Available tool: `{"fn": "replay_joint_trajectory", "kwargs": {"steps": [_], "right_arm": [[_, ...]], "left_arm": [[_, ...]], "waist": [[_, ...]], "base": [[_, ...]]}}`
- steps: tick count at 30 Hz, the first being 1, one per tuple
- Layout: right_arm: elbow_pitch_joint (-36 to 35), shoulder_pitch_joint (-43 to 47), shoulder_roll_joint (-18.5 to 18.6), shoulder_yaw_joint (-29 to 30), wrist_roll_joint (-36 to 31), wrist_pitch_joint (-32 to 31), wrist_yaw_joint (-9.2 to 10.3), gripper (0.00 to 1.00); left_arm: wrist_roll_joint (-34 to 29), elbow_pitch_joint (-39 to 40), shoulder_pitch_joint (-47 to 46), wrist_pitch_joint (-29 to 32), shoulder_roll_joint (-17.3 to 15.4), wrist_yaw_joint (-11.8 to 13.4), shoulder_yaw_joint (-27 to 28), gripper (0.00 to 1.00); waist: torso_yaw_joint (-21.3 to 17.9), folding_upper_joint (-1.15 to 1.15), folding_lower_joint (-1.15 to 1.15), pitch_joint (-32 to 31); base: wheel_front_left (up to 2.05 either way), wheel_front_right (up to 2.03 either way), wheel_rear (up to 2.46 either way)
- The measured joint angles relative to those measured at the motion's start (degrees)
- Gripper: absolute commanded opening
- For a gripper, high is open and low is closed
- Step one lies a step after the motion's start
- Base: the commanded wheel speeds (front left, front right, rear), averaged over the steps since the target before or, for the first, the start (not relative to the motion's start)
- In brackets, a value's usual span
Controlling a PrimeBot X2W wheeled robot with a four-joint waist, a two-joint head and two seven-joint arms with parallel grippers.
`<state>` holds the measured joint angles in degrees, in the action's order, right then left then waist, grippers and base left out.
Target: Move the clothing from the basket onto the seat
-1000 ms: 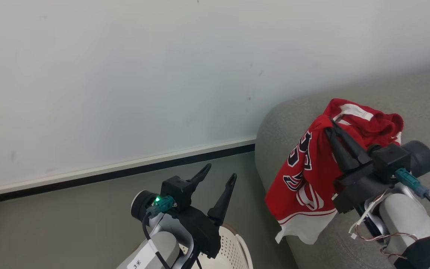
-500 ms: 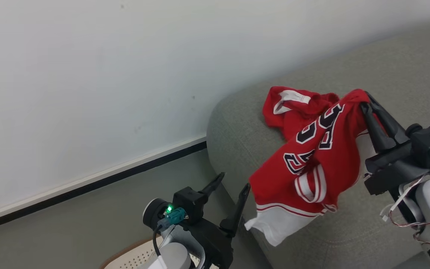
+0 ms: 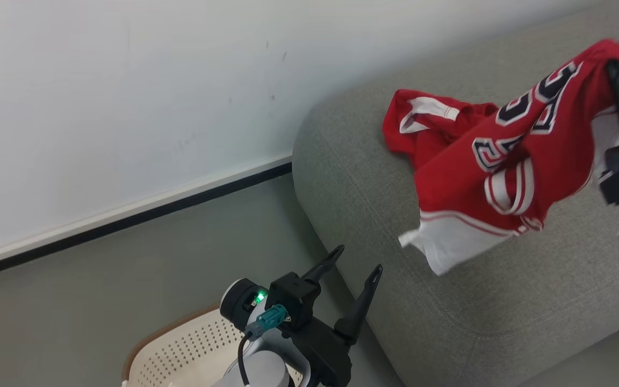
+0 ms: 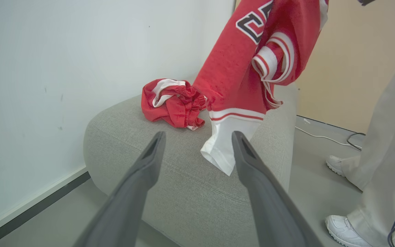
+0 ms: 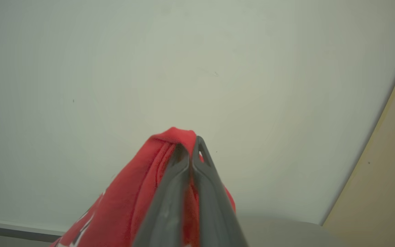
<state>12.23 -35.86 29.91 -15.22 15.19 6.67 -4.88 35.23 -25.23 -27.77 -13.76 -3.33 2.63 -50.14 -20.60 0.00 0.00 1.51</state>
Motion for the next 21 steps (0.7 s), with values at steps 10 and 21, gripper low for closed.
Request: {"fn": "replay_joint_trajectory", "kwargs": {"steps": [10,21], "right_arm": [[6.9,-15.6,5.3,6.9,2.6,-2.4,-0.24,0.0],[16.1,-27.7,9.2,9.1,2.8,-3.9,-0.49,0.0]], "left_arm": [[-3.0,4.9,-3.3,1.1,-3.4,1.4,0.3,1.0],[-5.8,11.8,-8.9,3.3,-7.1,2.1,1.7,1.0]], "waist": [[3.8,0.0,0.01,7.1],[7.8,0.0,0.01,17.1]], "base": [[0.0,0.0,0.0],[0.0,0.0,0.0]]}}
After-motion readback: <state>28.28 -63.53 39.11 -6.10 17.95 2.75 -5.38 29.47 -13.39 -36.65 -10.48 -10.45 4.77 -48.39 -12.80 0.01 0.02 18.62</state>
